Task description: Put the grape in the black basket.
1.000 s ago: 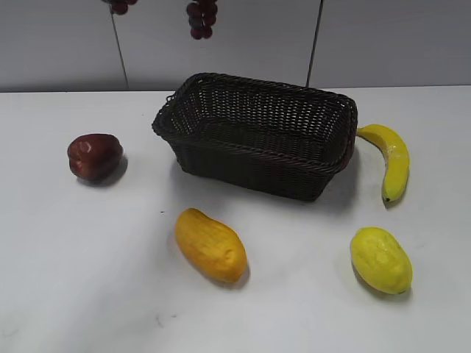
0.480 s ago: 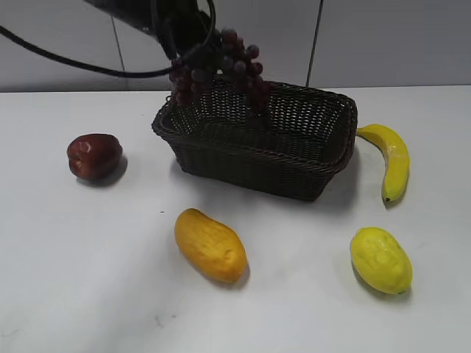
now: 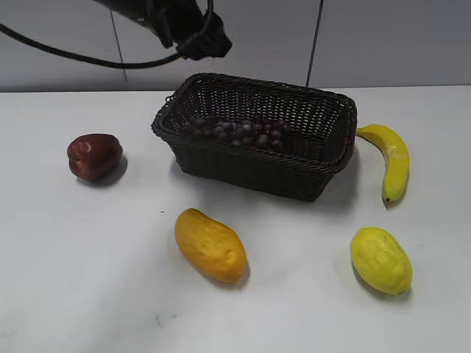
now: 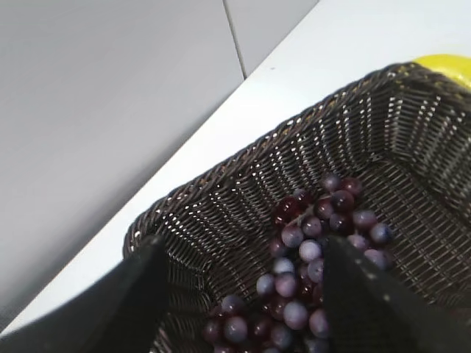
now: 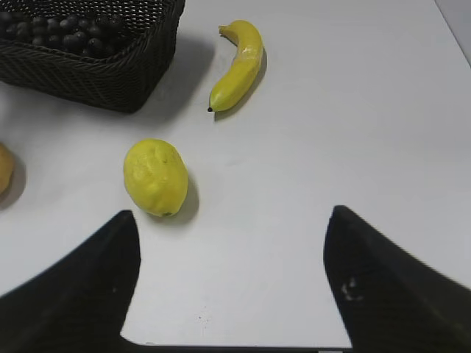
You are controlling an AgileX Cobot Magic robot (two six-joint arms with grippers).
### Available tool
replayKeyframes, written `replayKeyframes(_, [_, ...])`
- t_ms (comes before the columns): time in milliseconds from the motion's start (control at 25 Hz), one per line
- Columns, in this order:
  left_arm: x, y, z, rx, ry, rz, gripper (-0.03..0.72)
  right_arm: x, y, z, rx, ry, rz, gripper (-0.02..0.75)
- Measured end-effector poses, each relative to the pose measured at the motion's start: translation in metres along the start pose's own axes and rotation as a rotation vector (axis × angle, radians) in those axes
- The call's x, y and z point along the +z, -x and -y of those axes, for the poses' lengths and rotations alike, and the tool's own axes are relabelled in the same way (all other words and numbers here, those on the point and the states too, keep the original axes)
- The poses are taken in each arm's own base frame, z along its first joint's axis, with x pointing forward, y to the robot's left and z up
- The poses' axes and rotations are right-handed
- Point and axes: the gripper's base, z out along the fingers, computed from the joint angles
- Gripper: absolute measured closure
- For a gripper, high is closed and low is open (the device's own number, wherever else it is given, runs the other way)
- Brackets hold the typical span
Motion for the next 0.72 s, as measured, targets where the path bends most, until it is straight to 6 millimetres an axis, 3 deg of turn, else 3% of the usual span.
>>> replayKeyframes(160, [-0.036, 0.004, -0.022, -0.11, 0.033, 0.005, 0.095, 0.0, 0.0, 0.0, 0.0, 0.0, 0.0, 0.147])
replayKeyframes(280, [-0.059, -0.009, -0.05, -0.222, 0.069, -0.04, 0.101, 0.0, 0.0, 0.0, 0.0, 0.0, 0.0, 0.147])
replayKeyframes(520, [-0.095, -0.073, -0.101, -0.565, 0.13, -0.362, 0.102, 0.0, 0.0, 0.0, 0.0, 0.0, 0.0, 0.147])
replayKeyframes(720, [-0.12, -0.111, -0.115, -0.709, 0.162, -0.618, 0.113, 0.0, 0.0, 0.0, 0.0, 0.0, 0.0, 0.147])
